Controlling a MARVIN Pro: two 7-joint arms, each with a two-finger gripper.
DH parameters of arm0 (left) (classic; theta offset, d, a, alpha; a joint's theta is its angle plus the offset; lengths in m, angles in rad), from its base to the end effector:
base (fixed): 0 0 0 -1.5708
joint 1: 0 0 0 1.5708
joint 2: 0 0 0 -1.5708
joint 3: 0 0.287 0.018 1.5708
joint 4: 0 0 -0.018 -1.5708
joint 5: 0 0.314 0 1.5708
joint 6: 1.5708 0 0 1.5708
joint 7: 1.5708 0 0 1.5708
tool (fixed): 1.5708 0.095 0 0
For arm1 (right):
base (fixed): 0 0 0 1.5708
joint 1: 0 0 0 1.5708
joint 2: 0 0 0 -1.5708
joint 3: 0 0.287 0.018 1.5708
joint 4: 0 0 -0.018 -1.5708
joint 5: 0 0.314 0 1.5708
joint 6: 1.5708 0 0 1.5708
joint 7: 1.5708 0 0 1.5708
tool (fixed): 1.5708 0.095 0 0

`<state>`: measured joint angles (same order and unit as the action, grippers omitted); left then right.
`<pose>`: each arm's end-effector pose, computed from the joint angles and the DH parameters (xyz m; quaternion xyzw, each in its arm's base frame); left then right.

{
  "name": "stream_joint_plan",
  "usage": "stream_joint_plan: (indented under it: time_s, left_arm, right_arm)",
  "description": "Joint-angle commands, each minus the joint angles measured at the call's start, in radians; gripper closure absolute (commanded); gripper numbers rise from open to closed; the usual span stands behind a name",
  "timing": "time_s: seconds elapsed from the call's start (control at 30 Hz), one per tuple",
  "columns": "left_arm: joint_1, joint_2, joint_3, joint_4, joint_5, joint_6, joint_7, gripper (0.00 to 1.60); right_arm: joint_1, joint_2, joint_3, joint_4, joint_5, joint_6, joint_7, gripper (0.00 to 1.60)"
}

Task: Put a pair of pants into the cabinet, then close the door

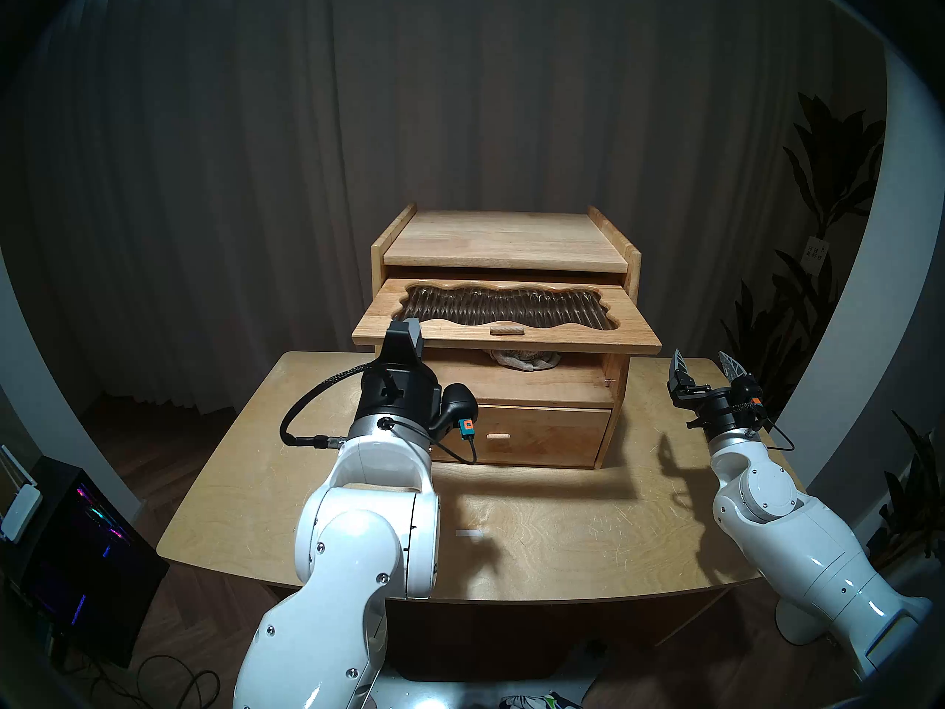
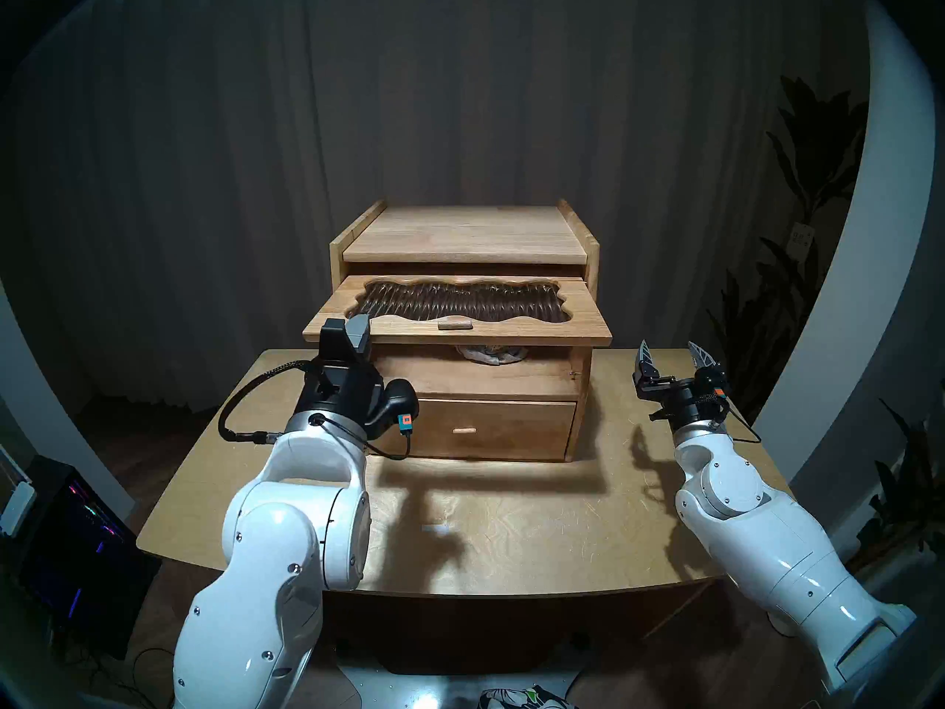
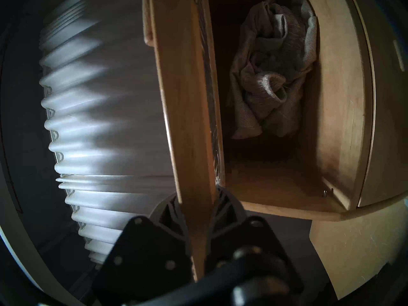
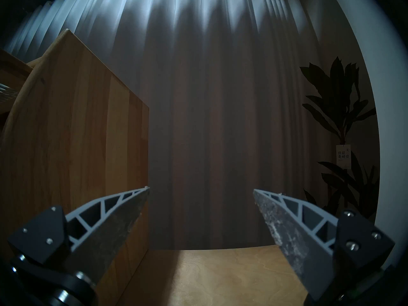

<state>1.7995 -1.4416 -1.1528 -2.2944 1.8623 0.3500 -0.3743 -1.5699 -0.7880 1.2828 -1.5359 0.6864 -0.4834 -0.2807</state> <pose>0.3058 -0.0958 -0.1419 -0.4277 0.4828 -0.5125 0.5669 0.4092 -0.1625 -0.2649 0.6059 -0.0193 0.7947 0.0298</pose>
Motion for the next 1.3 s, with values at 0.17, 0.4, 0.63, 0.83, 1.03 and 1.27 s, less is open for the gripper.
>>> stream_joint_plan:
  time_s: [0.17, 0.4, 0.63, 0.83, 1.03, 1.27]
  left_arm:
    - [0.112, 0.056, -0.029, -0.136, -0.023, 0.098, 0.094, 1.6]
    - [0.195, 0.027, -0.132, -0.149, -0.151, 0.148, 0.123, 1.6]
    - [0.209, -0.002, -0.245, -0.149, -0.342, 0.147, 0.092, 1.6]
    - [0.195, -0.019, -0.302, -0.1, -0.456, 0.142, 0.078, 1.6]
    - [0.16, -0.03, -0.358, -0.048, -0.562, 0.128, 0.054, 1.6]
    - [0.085, -0.044, -0.4, -0.027, -0.687, 0.087, 0.026, 1.6]
  right_arm:
    - [0.008, 0.0, 0.008, -0.014, 0.001, -0.009, -0.001, 0.0]
    - [0.009, 0.0, 0.007, -0.013, 0.0, -0.007, 0.0, 0.0]
    - [0.01, 0.001, 0.005, -0.009, 0.0, -0.004, 0.001, 0.0]
    - [0.009, 0.001, 0.003, -0.004, 0.0, -0.003, 0.002, 0.0]
    - [0.009, 0.001, 0.002, -0.002, 0.0, -0.002, 0.002, 0.0]
    - [0.01, 0.001, 0.001, 0.0, 0.0, -0.002, 0.003, 0.0]
